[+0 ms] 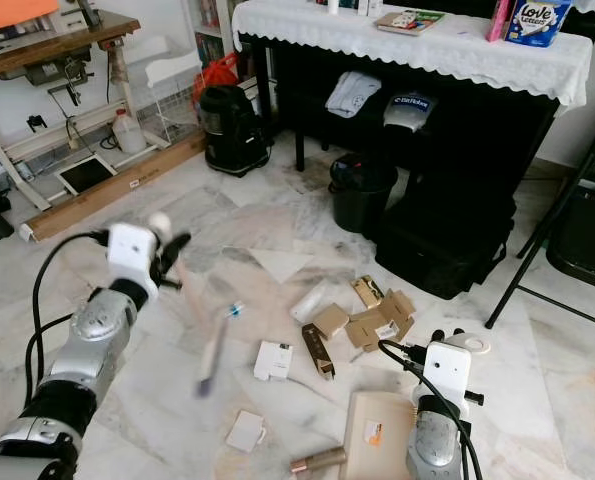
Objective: Sweep floor
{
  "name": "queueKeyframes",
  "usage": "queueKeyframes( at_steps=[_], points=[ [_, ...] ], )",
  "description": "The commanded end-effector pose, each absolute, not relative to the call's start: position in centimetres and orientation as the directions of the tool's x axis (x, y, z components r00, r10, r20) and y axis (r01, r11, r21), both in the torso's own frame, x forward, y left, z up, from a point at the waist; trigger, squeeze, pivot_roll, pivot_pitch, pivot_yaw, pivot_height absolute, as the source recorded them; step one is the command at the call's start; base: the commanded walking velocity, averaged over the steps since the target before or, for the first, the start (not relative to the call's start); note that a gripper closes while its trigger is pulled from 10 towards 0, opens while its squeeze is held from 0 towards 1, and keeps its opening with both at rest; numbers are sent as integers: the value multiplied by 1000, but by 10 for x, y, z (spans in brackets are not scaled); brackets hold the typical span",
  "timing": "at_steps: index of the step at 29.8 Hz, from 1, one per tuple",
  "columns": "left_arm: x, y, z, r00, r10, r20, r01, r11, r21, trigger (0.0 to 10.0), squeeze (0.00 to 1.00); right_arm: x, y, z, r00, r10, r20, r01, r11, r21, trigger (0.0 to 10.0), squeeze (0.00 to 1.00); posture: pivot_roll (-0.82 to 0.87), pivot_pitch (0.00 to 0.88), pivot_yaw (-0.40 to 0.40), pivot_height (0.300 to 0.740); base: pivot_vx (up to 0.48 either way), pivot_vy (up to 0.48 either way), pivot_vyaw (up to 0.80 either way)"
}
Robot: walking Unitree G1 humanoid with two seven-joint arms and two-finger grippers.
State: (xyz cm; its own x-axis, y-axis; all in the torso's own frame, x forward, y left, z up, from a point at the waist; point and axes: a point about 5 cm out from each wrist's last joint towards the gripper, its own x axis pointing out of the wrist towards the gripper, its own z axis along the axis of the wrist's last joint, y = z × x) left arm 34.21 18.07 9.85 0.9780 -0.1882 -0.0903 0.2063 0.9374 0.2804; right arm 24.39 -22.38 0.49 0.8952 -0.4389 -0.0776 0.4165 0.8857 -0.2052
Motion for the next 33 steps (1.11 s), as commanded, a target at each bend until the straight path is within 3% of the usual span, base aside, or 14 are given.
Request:
queueKeyframes(
  at_steps=[1,5,8,18,24,33],
  points=[
    [339,185,89,971,-178,-161,221,924,312,10000,0,241,-220,-1,897,-428,-109,402,894,-198,10000,0,-102,0,71,740,0,0,0],
    [334,183,73,939,-191,-286,304,851,428,10000,0,242,-220,0,900,-421,-111,395,897,-198,10000,0,-100,0,70,740,0,0,0],
    [333,180,69,924,-196,-327,328,846,421,10000,0,244,-220,1,901,-420,-109,395,898,-196,10000,0,-99,0,70,740,0,0,0],
    [337,162,68,888,-246,-387,307,946,103,10000,0,244,-217,-1,908,-400,-123,375,908,-186,10000,0,-94,0,67,740,0,0,0],
    [347,161,83,926,-222,-305,238,971,17,10000,0,245,-213,-2,915,-379,-135,355,919,-173,10000,0,-91,0,68,740,0,0,0],
    [356,153,104,972,-157,-174,170,983,65,10000,0,245,-211,-4,919,-366,-147,343,925,-165,10000,0,-94,0,71,740,0,0,0]
  ],
)
